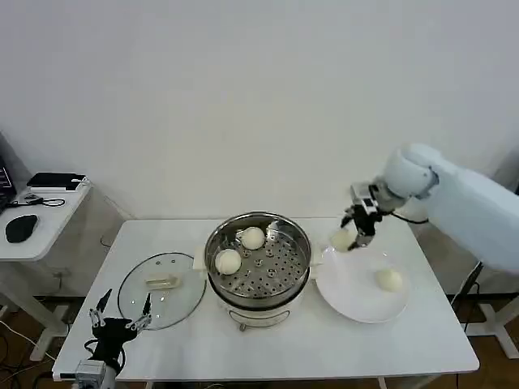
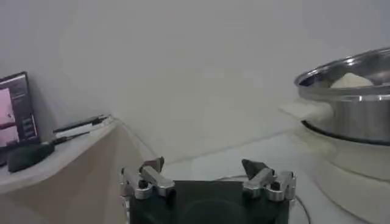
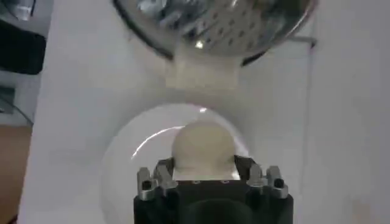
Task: Take steamed baozi put them in steamer then cover it.
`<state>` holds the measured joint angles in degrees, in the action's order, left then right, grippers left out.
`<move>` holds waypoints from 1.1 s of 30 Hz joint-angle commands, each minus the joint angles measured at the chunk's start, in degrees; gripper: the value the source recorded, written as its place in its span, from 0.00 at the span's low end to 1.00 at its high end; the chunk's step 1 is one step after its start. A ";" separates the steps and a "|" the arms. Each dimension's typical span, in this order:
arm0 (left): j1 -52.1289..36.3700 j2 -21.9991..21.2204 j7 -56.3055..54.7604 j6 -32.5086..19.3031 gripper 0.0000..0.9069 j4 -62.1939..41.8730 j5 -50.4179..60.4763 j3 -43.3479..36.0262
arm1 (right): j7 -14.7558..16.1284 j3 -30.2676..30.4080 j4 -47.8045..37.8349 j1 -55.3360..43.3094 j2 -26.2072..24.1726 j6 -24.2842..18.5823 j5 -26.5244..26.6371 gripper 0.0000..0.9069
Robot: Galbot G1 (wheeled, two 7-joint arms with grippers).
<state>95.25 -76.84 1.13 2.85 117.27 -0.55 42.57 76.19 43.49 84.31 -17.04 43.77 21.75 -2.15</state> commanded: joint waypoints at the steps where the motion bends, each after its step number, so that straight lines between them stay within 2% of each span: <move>1: 0.42 0.04 0.00 -0.02 1.00 0.31 0.01 0.38 | 0.53 1.65 0.10 -6.53 6.42 -0.45 3.42 0.74; 5: 0.50 0.02 0.02 0.16 1.00 0.56 0.04 0.80 | 0.83 0.96 -0.04 -5.41 9.23 -0.66 3.40 0.74; 10: 0.99 -0.70 0.37 0.93 1.00 2.92 -0.14 2.08 | 1.39 1.08 -0.48 -3.18 13.83 -5.41 2.90 0.73; 13: 1.84 -0.81 0.43 1.21 1.00 4.56 -0.11 2.67 | 1.90 1.64 -2.50 -2.44 16.68 -13.43 4.17 0.73; 17: 2.96 -1.28 0.33 1.13 1.00 5.87 0.63 2.74 | 2.22 3.12 -4.00 -2.11 18.91 -16.91 3.10 0.74; 19: 3.36 -1.66 0.27 1.06 1.00 6.47 0.97 2.69 | 2.54 3.90 -4.57 -1.88 19.59 -21.56 2.87 0.73; 24: 3.95 -2.85 0.21 0.97 1.00 7.56 1.66 2.43 | 2.39 6.95 -2.67 -1.86 19.83 -24.13 -1.55 0.73; 33: 4.21 -3.47 0.05 0.80 1.00 8.12 1.78 2.51 | 2.07 9.17 -1.10 -1.82 21.34 -24.79 -3.08 0.73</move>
<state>99.08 -79.97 1.18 3.62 124.55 1.06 44.94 78.22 50.58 82.78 -18.65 63.03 0.80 -3.37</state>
